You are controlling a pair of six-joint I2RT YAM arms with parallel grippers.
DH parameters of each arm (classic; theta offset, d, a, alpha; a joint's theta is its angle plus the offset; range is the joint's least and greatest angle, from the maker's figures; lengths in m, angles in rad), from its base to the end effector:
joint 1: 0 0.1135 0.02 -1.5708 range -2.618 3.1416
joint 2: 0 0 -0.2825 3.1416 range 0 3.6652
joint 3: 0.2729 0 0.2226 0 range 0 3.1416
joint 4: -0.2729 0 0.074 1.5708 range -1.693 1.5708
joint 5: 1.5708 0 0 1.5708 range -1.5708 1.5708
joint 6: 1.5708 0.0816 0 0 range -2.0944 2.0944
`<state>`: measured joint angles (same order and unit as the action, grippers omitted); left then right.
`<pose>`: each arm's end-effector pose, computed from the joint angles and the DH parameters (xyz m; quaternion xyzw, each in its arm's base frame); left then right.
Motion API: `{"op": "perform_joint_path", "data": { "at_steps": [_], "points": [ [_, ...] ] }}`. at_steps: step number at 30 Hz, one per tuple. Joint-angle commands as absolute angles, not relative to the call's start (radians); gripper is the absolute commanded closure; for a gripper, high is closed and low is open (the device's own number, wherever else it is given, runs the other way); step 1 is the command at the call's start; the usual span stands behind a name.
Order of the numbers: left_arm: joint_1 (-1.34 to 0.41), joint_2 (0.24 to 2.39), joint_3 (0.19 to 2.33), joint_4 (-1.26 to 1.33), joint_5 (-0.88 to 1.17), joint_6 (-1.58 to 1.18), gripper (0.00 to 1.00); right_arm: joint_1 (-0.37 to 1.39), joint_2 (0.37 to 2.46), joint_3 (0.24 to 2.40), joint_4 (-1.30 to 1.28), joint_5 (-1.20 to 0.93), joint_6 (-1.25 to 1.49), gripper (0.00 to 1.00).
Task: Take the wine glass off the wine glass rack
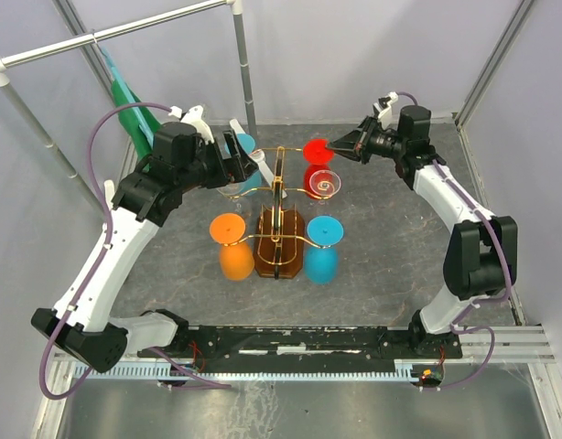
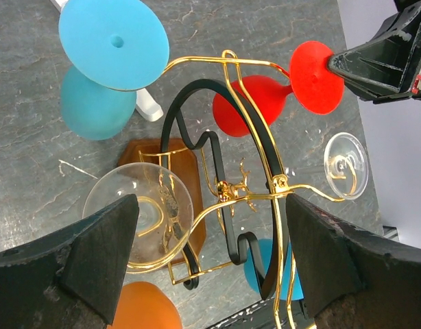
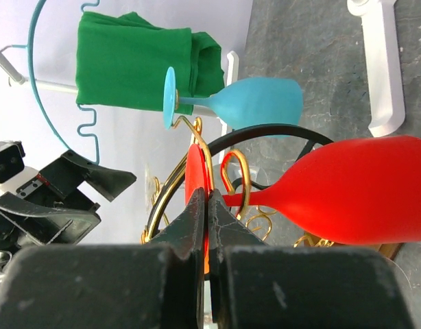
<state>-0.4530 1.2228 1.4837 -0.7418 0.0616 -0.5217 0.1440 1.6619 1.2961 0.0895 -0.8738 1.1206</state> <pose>0.2254 -0.1153 0.4204 -0.0134 0.8548 -0.2659 0.4455 0.3759 0.1177 0.3397 0.1138 0.7580 0.5952 0.2412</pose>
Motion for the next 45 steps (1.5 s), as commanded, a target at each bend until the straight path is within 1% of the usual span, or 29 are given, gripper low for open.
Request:
{"op": "perform_joint_path", "data": {
  "at_steps": [1,9,16,18,19,20,22,23,24,25,27,29,30,32,35,40,42,45],
  "points": [
    [-0.454,1.207,1.476,-0.681,0.08,-0.487,0.06,0.197,1.685,1.395,0.112,-0.901,1.099,0.99],
    [-0.453,1.19,1.48,-0.692,0.058,-0.473,0.05,0.192,1.806,1.591,0.089,-0.858,1.127,0.99],
    [-0.451,1.182,1.472,-0.696,0.06,-0.472,0.04,0.076,1.896,1.7,0.056,-0.841,1.153,0.99],
    [-0.451,1.18,1.469,-0.696,0.06,-0.472,0.04,0.031,1.911,1.723,0.003,-0.829,1.11,0.99],
    [-0.452,1.18,1.467,-0.696,0.059,-0.472,0.04,0.01,1.918,1.749,-0.056,-0.813,1.081,0.99],
    [-0.453,1.18,1.465,-0.696,0.059,-0.472,0.04,-0.01,1.929,1.788,-0.155,-0.782,0.985,0.99],
    [-0.452,1.179,1.461,-0.695,0.063,-0.474,0.04,-0.031,1.966,1.939,-0.403,-0.672,0.793,0.99],
    [-0.452,1.178,1.457,-0.694,0.067,-0.474,0.04,-0.031,1.997,2.023,-0.589,-0.59,0.687,0.99],
    [-0.452,1.177,1.453,-0.692,0.069,-0.474,0.04,-0.03,2.029,2.12,-0.664,-0.509,0.603,0.99],
    [-0.452,1.176,1.447,-0.691,0.07,-0.474,0.04,-0.028,2.067,2.214,-0.801,-0.424,0.544,0.99],
    [-0.452,1.173,1.44,-0.691,0.067,-0.472,0.04,-0.017,2.151,2.374,-0.951,-0.249,0.43,0.99],
    [-0.452,1.17,1.432,-0.688,0.066,-0.47,0.04,0.015,2.21,2.488,-1.048,0.019,0.324,0.99],
    [-0.452,1.169,1.428,-0.687,0.064,-0.467,0.04,0.036,2.227,2.512,-1.068,0.159,0.269,0.99],
    [-0.452,1.171,1.423,-0.687,0.066,-0.464,0.04,0.07,2.25,2.486,-1.048,0.392,0.163,0.99],
    [-0.452,1.172,1.416,-0.687,0.067,-0.458,0.04,0.096,2.294,2.399,-0.977,0.658,0.055,0.99],
    [-0.452,1.178,1.411,-0.687,0.071,-0.451,0.04,0.12,2.392,2.345,-0.892,0.958,-0.064,0.99],
    [-0.453,1.18,1.408,-0.687,0.073,-0.451,0.04,0.129,2.423,2.338,-0.828,1.048,-0.125,1.0],
    [-0.453,1.184,1.396,-0.681,0.082,-0.45,0.04,0.143,2.479,2.359,-0.797,1.141,-0.175,0.99]
  ]
}}
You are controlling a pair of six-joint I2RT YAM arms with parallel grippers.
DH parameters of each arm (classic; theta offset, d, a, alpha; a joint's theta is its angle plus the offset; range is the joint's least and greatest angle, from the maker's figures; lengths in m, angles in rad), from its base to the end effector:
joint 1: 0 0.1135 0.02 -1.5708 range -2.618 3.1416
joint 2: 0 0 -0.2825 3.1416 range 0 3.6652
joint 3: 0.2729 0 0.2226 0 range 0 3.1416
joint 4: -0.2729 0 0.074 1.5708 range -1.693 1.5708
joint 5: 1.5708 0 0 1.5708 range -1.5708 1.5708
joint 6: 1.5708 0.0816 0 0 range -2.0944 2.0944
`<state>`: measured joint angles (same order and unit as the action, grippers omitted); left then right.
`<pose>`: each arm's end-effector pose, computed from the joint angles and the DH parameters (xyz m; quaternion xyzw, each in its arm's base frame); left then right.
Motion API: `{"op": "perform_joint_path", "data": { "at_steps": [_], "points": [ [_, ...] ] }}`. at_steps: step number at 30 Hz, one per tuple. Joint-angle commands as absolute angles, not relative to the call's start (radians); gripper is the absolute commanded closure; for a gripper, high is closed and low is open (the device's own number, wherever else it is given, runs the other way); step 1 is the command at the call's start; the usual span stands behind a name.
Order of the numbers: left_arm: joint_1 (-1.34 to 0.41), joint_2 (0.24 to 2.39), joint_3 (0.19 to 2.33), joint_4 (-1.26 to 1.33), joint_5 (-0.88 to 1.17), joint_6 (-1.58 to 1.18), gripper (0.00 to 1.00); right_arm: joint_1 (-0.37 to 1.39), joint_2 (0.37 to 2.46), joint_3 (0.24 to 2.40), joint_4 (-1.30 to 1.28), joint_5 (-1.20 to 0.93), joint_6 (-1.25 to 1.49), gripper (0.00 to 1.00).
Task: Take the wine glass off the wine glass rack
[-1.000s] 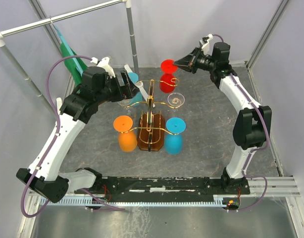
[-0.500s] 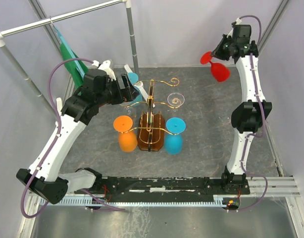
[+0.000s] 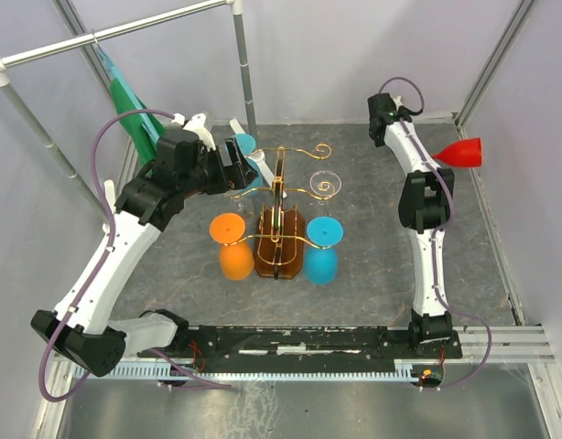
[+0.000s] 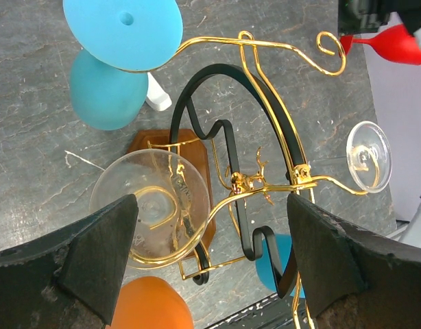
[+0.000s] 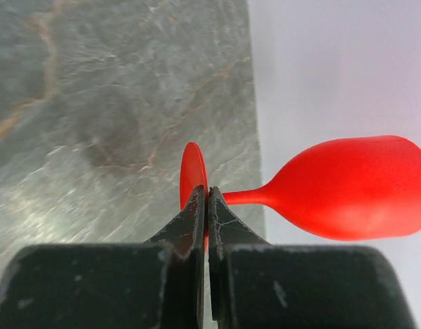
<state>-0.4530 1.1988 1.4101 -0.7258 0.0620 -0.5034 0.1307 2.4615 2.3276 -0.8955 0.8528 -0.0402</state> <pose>0.2223 -0.1138 0.4038 -0.0061 0.8634 -0.2556 0.4349 0.5294 0.0076 0.2126 0.0353 0.8835 -0.3871 0.2612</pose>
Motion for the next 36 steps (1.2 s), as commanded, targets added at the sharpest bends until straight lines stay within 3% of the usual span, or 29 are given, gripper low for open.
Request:
{"op": "perform_joint_path", "data": {
  "at_steps": [1,23,36],
  "points": [
    [-0.452,1.187,1.393,-0.678,0.085,-0.45,0.04,0.146,2.491,2.361,-0.786,1.155,-0.189,0.99],
    [-0.452,1.248,1.369,-0.642,0.167,-0.438,0.04,0.169,2.733,2.378,-0.245,1.334,-0.646,1.0],
    [-0.451,1.27,1.379,-0.643,0.202,-0.437,0.04,0.169,2.837,2.43,-0.208,1.283,-0.653,1.0]
  ]
}}
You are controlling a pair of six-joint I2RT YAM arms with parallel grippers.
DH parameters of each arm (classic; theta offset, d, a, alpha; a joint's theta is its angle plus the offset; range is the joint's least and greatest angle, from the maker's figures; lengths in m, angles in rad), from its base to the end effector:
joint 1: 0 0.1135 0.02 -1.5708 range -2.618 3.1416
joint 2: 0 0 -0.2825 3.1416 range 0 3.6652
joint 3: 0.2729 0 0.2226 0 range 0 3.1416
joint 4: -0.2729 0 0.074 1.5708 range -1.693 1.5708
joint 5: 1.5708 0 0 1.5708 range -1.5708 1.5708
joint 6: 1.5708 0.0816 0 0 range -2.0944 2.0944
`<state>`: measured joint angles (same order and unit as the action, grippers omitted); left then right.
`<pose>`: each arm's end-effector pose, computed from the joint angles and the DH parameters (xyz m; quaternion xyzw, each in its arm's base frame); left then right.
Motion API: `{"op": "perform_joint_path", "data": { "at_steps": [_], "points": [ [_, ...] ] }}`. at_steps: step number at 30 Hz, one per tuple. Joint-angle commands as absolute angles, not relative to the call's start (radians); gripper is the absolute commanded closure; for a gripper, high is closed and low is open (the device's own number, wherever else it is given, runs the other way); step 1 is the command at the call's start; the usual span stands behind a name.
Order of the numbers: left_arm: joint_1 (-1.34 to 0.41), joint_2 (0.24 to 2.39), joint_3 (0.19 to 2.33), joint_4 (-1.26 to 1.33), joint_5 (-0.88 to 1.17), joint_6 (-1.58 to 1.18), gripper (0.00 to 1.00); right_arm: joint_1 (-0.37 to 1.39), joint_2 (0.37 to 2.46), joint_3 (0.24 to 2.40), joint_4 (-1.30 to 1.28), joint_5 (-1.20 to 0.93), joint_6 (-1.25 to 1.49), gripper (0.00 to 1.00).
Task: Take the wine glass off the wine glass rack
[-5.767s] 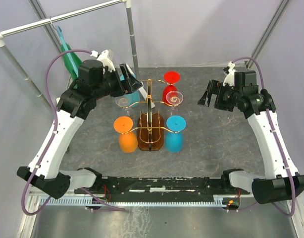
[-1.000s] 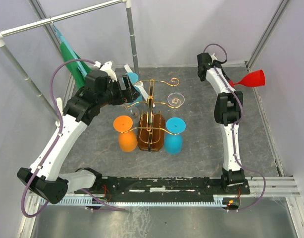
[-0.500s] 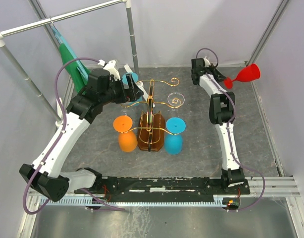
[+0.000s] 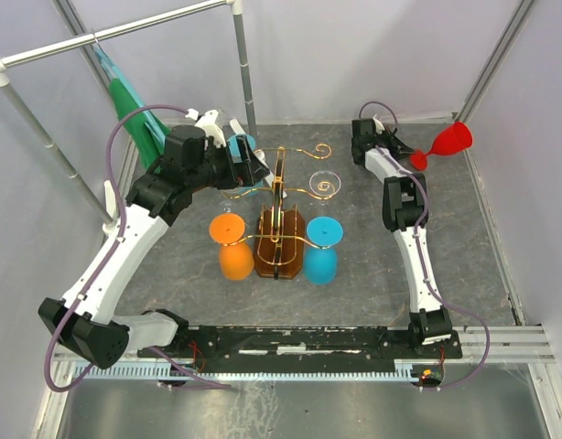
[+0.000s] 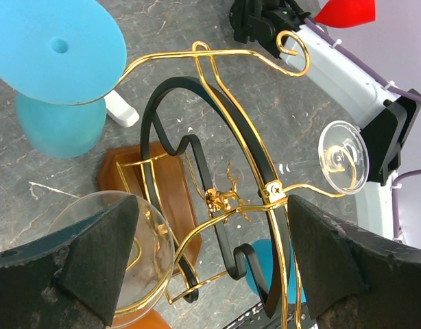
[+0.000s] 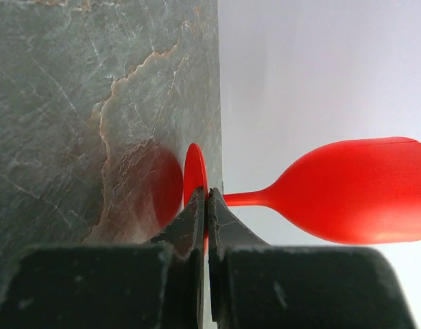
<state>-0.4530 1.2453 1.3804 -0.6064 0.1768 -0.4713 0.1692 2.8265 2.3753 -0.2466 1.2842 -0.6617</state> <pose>0.2378 -0.1317 0.3994 0.0384 0.8497 -0.2994 0.4323 0.5869 0.0209 0.0992 -0.0613 0.7662 -0.6089 0.1961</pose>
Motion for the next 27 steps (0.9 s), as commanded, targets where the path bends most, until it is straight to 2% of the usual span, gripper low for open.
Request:
{"op": "perform_joint_path", "data": {
  "at_steps": [1,3,5,10,21,27],
  "points": [
    [-0.451,1.27,1.378,-0.643,0.203,-0.437,0.03,0.169,2.841,2.431,-0.226,1.274,-0.638,0.99],
    [-0.451,1.274,1.377,-0.643,0.206,-0.438,0.04,0.173,2.852,2.431,-0.251,1.268,-0.621,0.95],
    [-0.451,1.278,1.381,-0.643,0.216,-0.44,0.04,0.177,2.864,2.429,-0.241,1.275,-0.629,0.83],
    [-0.45,1.279,1.389,-0.646,0.227,-0.439,0.03,0.183,2.876,2.457,-0.275,1.266,-0.607,0.65],
    [-0.451,1.288,1.399,-0.649,0.256,-0.443,0.03,0.224,2.843,2.471,-0.513,1.091,-0.5,0.62],
    [-0.451,1.291,1.402,-0.649,0.262,-0.451,0.03,0.248,2.732,2.427,-0.675,0.861,-0.379,0.46]
  ]
}}
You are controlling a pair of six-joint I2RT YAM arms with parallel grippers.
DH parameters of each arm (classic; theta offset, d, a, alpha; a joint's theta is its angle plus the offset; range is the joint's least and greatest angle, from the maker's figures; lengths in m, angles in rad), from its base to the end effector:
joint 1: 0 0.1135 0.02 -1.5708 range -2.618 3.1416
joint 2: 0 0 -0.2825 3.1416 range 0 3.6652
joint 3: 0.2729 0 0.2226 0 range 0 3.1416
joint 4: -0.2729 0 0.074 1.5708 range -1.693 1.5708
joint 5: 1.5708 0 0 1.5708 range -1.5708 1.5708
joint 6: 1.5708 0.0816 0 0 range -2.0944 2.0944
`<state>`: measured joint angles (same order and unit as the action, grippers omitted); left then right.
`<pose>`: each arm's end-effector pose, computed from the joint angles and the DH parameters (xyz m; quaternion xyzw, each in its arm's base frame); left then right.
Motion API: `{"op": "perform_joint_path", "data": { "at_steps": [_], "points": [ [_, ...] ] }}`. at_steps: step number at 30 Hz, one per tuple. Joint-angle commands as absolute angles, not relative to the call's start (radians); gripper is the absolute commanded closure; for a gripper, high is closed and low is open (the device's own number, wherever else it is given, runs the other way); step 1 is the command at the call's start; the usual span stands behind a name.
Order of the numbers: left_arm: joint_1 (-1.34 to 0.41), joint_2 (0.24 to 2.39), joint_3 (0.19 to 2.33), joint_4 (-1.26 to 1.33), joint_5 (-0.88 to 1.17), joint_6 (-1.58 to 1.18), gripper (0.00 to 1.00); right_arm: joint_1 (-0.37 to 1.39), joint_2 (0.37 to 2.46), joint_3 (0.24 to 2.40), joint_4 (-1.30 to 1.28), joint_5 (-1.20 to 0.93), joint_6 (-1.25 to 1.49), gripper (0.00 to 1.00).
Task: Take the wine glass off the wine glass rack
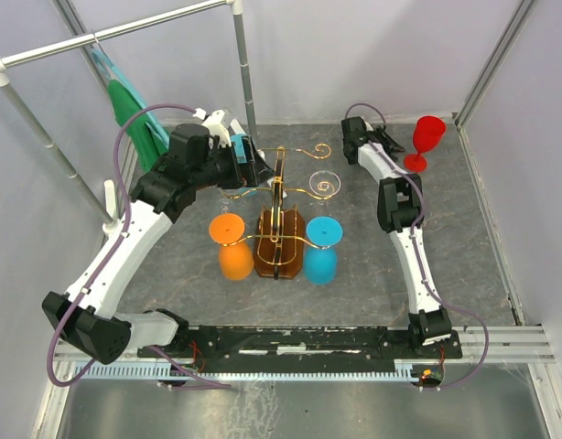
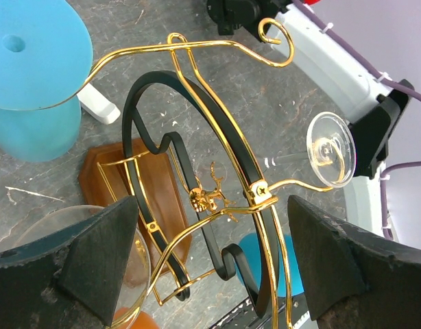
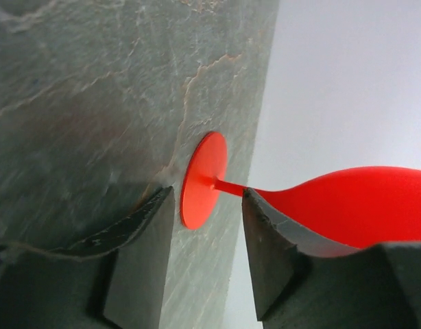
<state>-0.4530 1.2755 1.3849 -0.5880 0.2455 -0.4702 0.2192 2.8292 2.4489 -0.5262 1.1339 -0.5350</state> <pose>0.2433 -0.1405 0.3963 0.0563 0.8486 -0.3233 0.4149 0.5793 0.0533 0.0910 -0.1308 0.8059 -0.5446 0.1918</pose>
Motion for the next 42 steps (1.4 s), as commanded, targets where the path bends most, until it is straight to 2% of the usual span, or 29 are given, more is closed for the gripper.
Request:
{"op": "perform_joint_path", "data": {
  "at_steps": [1,5,10,12,17,22,24,29,33,37,42],
  "points": [
    [-0.45,1.293,1.404,-0.649,0.262,-0.452,0.03,0.248,2.71,2.413,-0.691,0.823,-0.352,0.43],
    [-0.451,1.291,1.408,-0.649,0.256,-0.455,0.04,0.244,2.615,2.408,-0.778,0.589,-0.263,0.34],
    [-0.451,1.29,1.422,-0.66,0.229,-0.458,0.04,0.235,2.479,2.461,-0.854,0.268,-0.126,0.14],
    [-0.451,1.288,1.428,-0.661,0.226,-0.464,0.04,0.22,2.452,2.515,-0.909,0.167,-0.05,0.13],
    [-0.451,1.266,1.428,-0.662,0.211,-0.477,0.04,0.133,2.308,2.46,-0.948,-0.061,0.178,0.31],
    [-0.451,1.252,1.446,-0.669,0.219,-0.486,0.04,-0.017,2.073,2.128,-0.646,-0.644,0.557,0.48],
    [-0.452,1.256,1.466,-0.679,0.224,-0.488,0.04,-0.031,1.982,2.016,-0.586,-0.753,0.647,0.51],
    [-0.452,1.25,1.502,-0.712,0.204,-0.481,0.04,-0.022,1.668,1.68,-0.427,-0.84,0.76,0.52],
    [-0.453,1.239,1.524,-0.717,0.194,-0.482,0.04,0.023,1.517,1.487,-0.349,-0.888,0.821,0.52],
    [-0.452,1.24,1.553,-0.723,0.189,-0.487,0.04,0.078,1.44,1.4,-0.402,-0.871,0.788,0.52],
    [-0.452,1.261,1.59,-0.717,0.239,-0.511,0.13,0.1,1.354,1.332,-0.467,-0.84,0.741,0.53]
  ]
}}
